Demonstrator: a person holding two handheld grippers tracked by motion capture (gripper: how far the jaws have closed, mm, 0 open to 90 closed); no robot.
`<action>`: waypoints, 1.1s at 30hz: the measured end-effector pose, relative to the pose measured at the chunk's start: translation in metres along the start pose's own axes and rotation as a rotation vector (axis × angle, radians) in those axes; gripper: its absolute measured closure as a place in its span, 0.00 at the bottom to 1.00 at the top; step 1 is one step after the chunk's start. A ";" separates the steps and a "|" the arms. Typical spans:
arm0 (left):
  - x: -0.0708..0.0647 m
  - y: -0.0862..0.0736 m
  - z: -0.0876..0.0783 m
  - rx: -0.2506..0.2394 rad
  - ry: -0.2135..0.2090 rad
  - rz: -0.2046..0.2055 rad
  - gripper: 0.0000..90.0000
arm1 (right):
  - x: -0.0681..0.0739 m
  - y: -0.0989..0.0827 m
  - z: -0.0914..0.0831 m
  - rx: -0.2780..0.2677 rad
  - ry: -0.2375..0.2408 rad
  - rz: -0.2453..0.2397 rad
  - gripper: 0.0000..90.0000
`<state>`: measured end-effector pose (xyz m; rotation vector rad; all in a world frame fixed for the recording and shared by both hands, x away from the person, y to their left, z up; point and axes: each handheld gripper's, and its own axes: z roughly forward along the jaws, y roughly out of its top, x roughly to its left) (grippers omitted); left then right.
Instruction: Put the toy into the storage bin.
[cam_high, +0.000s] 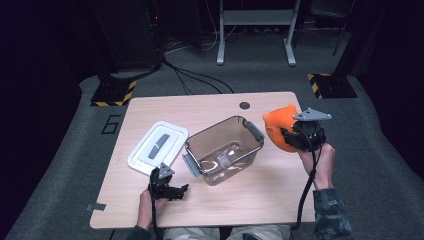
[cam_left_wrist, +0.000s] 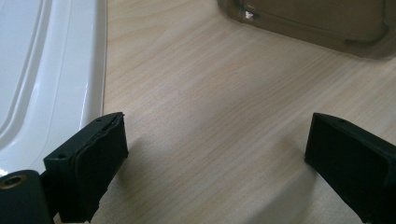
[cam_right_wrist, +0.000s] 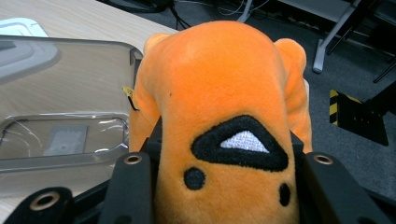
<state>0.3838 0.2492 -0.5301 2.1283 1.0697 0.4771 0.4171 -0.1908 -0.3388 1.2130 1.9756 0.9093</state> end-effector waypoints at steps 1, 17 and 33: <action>0.000 0.000 0.000 0.001 0.000 0.000 0.06 | 0.001 0.001 0.000 -0.002 0.000 -0.001 0.60; 0.000 0.000 0.000 0.001 0.000 0.000 0.06 | 0.016 0.016 -0.001 -0.027 0.023 -0.035 0.60; 0.000 0.000 0.000 0.001 0.000 0.001 0.06 | 0.032 0.028 0.003 -0.036 0.047 -0.069 0.60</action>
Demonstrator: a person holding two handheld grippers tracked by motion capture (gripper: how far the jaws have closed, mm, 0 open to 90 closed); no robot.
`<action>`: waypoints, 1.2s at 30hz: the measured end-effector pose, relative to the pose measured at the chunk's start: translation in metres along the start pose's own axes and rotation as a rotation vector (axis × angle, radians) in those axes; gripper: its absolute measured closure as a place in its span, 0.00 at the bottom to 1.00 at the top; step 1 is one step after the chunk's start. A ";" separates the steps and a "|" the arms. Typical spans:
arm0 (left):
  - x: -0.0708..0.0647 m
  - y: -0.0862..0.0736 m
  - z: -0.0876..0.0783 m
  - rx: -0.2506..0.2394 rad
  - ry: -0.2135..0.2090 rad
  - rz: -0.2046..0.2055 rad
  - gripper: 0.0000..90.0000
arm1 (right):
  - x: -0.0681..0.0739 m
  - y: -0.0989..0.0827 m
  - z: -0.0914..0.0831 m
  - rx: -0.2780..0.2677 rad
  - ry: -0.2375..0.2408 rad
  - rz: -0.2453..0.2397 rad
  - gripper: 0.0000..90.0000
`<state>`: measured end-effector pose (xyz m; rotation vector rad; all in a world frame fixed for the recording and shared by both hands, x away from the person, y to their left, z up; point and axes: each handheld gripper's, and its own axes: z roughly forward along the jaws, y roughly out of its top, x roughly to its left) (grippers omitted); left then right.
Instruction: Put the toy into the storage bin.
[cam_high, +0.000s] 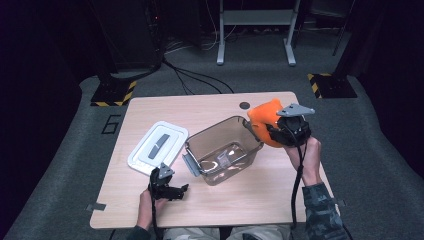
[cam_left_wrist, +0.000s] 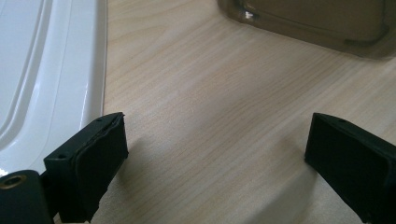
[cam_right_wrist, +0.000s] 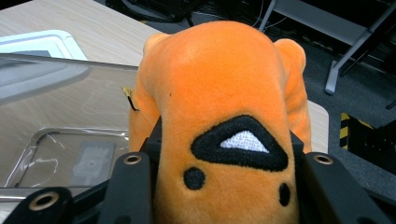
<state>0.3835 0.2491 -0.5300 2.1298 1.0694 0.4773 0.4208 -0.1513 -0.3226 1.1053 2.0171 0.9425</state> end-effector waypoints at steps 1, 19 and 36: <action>0.000 0.000 0.000 0.000 0.001 0.001 0.06 | 0.000 0.000 0.000 -0.001 0.002 -0.005 0.60; 0.000 0.000 0.000 -0.002 0.003 0.003 0.06 | 0.013 0.007 0.013 0.005 0.029 -0.019 0.60; 0.000 0.000 0.000 -0.003 0.006 0.001 0.06 | 0.025 0.013 0.026 0.012 0.056 -0.029 0.59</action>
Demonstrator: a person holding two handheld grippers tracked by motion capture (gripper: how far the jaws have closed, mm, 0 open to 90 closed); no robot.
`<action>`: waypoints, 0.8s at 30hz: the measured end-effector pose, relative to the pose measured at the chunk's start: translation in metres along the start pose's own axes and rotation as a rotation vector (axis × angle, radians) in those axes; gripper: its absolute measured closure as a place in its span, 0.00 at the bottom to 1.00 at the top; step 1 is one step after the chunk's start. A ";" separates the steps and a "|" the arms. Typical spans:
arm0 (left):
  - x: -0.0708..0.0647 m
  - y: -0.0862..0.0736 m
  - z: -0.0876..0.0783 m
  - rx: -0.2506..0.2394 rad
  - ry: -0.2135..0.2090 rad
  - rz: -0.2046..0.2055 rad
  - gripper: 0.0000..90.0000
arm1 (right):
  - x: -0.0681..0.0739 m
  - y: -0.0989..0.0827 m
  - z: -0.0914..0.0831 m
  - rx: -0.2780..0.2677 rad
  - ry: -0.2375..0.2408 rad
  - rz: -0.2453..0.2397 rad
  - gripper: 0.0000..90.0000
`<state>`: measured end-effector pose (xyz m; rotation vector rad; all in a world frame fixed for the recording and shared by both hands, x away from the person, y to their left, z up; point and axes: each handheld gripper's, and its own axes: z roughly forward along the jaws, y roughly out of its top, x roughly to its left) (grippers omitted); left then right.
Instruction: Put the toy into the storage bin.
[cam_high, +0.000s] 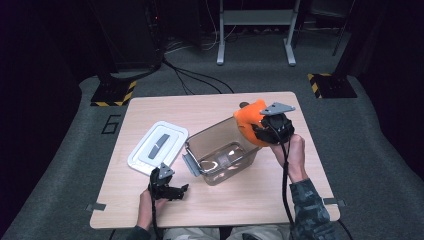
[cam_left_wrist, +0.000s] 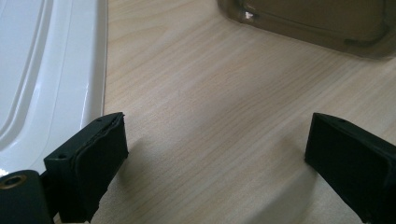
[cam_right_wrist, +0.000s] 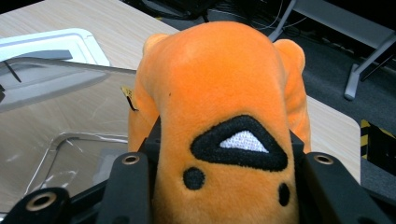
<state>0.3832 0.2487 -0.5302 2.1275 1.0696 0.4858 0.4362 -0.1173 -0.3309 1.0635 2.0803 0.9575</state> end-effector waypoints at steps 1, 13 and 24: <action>0.000 0.000 0.000 0.001 -0.003 -0.001 0.06 | 0.001 0.000 0.001 0.005 0.005 -0.003 0.59; 0.000 0.000 0.000 0.004 -0.003 0.004 0.06 | 0.013 0.005 0.014 0.023 0.032 -0.014 0.58; 0.000 0.000 0.000 0.004 -0.003 0.005 0.06 | 0.021 0.007 0.025 0.045 0.050 -0.003 0.58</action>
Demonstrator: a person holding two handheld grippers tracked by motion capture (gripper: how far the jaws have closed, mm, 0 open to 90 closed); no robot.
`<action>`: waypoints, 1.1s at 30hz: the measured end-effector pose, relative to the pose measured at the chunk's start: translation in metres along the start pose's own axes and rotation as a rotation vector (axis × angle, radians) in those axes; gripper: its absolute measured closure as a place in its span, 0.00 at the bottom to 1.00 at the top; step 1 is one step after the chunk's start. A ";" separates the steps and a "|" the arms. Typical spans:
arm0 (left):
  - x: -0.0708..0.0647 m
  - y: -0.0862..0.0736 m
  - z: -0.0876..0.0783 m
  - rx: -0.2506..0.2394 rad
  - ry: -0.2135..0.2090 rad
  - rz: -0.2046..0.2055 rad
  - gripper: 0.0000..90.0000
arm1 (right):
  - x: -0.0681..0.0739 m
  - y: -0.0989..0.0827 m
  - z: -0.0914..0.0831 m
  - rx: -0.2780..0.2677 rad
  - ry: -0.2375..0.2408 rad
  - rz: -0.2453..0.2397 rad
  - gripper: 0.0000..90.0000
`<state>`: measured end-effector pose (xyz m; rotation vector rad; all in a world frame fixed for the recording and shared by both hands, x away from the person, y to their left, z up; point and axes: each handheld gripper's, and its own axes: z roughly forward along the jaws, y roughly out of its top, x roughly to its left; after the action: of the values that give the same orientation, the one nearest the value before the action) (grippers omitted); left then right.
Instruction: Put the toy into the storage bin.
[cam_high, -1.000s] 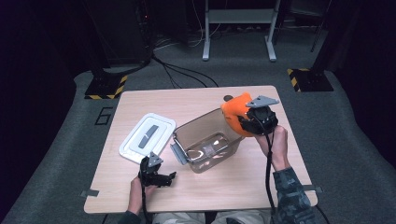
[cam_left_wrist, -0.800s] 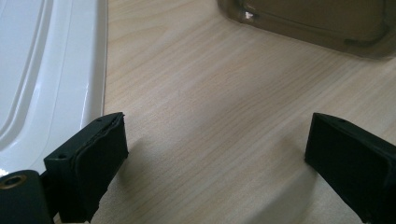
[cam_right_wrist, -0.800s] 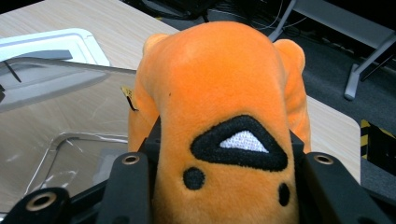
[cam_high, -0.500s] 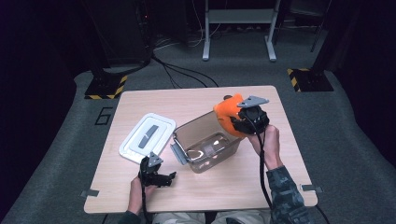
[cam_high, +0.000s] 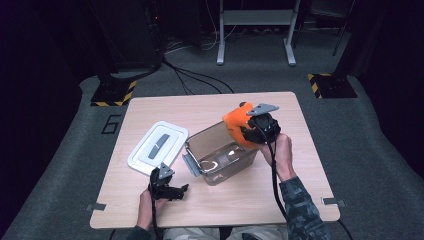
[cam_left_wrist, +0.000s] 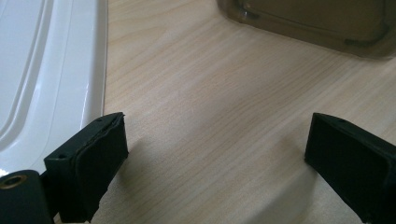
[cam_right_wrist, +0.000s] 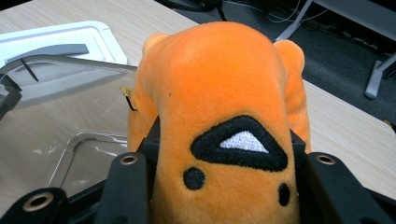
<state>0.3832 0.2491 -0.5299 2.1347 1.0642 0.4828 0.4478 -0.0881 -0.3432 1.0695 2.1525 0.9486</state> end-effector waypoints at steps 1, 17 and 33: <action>0.000 0.000 0.000 0.000 0.000 0.000 0.06 | 0.001 0.000 0.001 0.002 0.001 0.002 0.58; 0.000 0.000 0.000 0.000 0.000 0.000 0.06 | 0.011 0.001 0.013 0.021 0.018 -0.019 0.57; -0.001 0.000 0.000 -0.002 0.002 0.003 0.06 | 0.023 -0.004 0.028 0.086 0.037 -0.041 0.56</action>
<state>0.3827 0.2488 -0.5298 2.1343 1.0618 0.4878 0.4540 -0.0613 -0.3668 1.0514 2.2548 0.8704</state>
